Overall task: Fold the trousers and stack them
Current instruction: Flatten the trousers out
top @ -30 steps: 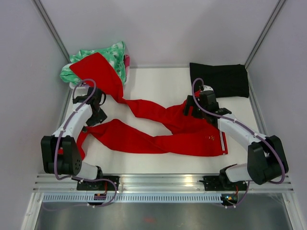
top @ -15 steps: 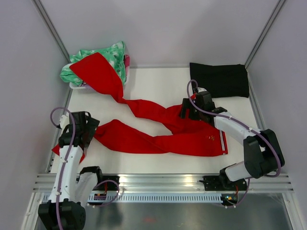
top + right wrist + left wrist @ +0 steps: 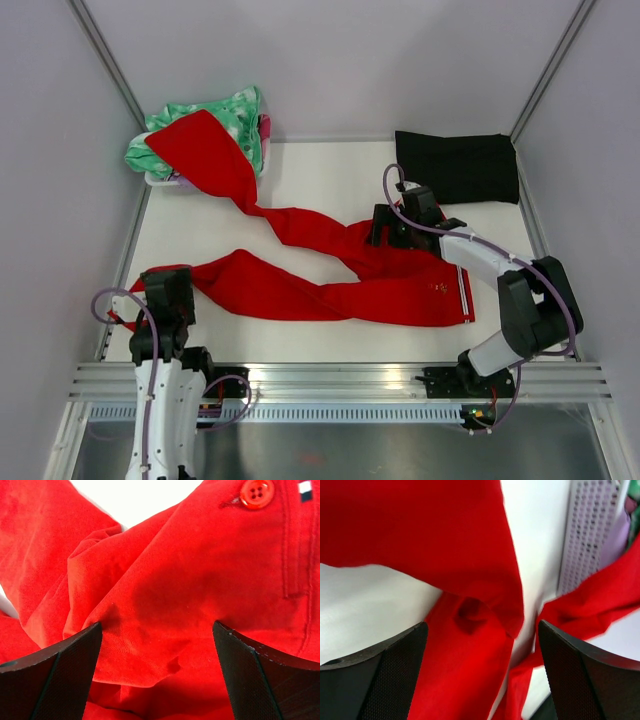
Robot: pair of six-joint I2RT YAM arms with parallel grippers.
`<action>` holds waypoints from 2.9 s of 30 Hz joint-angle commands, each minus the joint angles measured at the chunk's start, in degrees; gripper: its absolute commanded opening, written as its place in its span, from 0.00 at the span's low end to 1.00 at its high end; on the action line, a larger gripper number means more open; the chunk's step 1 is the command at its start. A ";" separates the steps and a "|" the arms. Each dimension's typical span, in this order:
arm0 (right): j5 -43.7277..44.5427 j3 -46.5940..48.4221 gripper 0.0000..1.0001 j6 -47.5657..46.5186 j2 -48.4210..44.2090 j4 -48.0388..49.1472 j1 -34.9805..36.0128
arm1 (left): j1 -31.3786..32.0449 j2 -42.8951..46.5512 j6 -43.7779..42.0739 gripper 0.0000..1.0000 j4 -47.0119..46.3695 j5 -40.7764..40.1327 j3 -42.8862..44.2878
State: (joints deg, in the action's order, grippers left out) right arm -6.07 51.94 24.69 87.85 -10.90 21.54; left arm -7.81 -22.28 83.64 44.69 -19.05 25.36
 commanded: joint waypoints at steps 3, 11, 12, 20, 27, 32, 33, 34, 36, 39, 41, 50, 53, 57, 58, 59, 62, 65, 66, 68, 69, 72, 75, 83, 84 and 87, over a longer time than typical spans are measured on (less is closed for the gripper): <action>-3.16 2.99 0.98 -1.05 1.62 1.58 0.52 | -0.27 -3.64 6.19 0.95 -5.01 -11.17 -3.21; -1.41 4.48 0.98 -1.57 1.97 -1.23 0.61 | -1.85 -16.19 1.73 0.41 -11.29 -19.35 0.20; -1.41 4.74 0.98 -1.66 1.88 -1.49 0.61 | -1.94 -17.34 -0.64 0.32 -10.85 -20.58 2.47; -1.49 6.59 0.98 -3.15 -2.24 -0.97 2.19 | -1.94 -39.04 -18.59 0.02 27.93 -35.26 40.18; -4.74 4.48 0.98 -5.96 -6.56 7.02 7.46 | -1.94 -48.28 -44.23 0.02 12.29 -34.14 39.50; -4.92 6.15 0.98 -6.93 -5.32 3.78 10.18 | -1.94 -63.63 -51.19 0.02 5.17 -26.49 40.37; -4.66 5.72 0.98 -7.19 -5.76 3.86 10.62 | -1.94 -65.85 -53.12 0.02 4.71 -24.13 42.12; -3.79 4.41 0.98 -7.28 -6.90 3.95 11.06 | -1.94 -67.61 -54.01 0.02 3.49 -22.19 42.83; -3.34 2.47 0.98 -7.99 -7.96 4.04 12.29 | -1.94 -70.78 -59.87 0.02 -3.51 -12.92 43.45; -1.94 1.15 0.98 -7.64 -9.19 3.78 13.35 | -1.94 -75.86 -59.92 0.32 -5.14 -10.57 47.21; -1.23 0.97 0.98 -7.20 -9.02 3.25 13.70 | -1.94 -78.95 -58.68 0.62 -1.81 -10.57 49.94; -2.10 4.48 0.98 -6.41 -3.84 3.16 13.88 | -2.03 -56.14 -40.34 1.00 1.10 -0.37 28.20; -3.33 6.32 0.98 -6.41 -1.20 3.51 13.79 | -1.94 -46.73 -34.01 1.00 3.82 -1.78 23.08; -2.12 10.19 0.98 -4.39 2.23 1.23 13.88 | -1.94 -40.31 -32.56 1.00 3.93 -0.66 17.46; -1.15 10.20 0.98 -3.78 2.32 1.31 13.88 | -1.94 -39.60 -33.18 1.00 3.74 0.06 17.09; -1.05 10.02 0.98 -3.07 2.41 2.10 13.88 | -1.94 -38.81 -33.97 1.00 3.74 0.67 16.91; -0.35 9.49 0.98 -0.62 2.32 2.55 13.97 | -1.94 -37.49 -32.60 1.00 5.48 3.49 15.59; -0.18 8.97 0.98 0.45 1.53 2.89 13.88 | -1.85 -34.86 -23.48 0.99 10.94 0.25 12.00; -0.26 8.70 0.98 0.88 1.44 2.98 13.88 | -1.85 -32.67 -21.52 0.98 11.38 -2.02 9.90; -0.61 8.35 0.98 1.06 1.44 2.90 13.88 | -1.94 -31.07 -14.16 0.95 12.09 -6.15 8.57; -0.88 8.52 0.98 1.06 1.88 2.72 13.88 | -1.85 -30.72 -12.64 0.94 11.66 -7.57 8.39; -2.54 10.19 0.98 -0.16 3.54 0.27 13.88 | -1.94 -32.73 -4.03 0.91 13.58 -14.75 9.44; -2.81 12.47 0.98 -1.57 5.21 -2.46 13.97 | -1.94 -37.03 1.27 0.87 13.69 -19.00 9.09; -2.37 15.47 0.98 -0.26 7.77 -3.61 14.14 | -2.65 -40.73 -3.83 0.46 1.37 -17.78 6.27; -2.29 15.38 0.98 0.01 7.77 -3.61 14.14 | -2.65 -40.91 -4.35 0.39 1.11 -17.78 6.45; -1.50 15.38 0.98 0.18 7.68 -4.13 14.23 | -2.65 -41.70 -8.65 0.04 -1.43 -18.13 7.24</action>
State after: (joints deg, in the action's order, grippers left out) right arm -7.62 65.08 24.03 95.44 -15.14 35.31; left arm -10.17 -63.35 77.91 47.79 -34.74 31.44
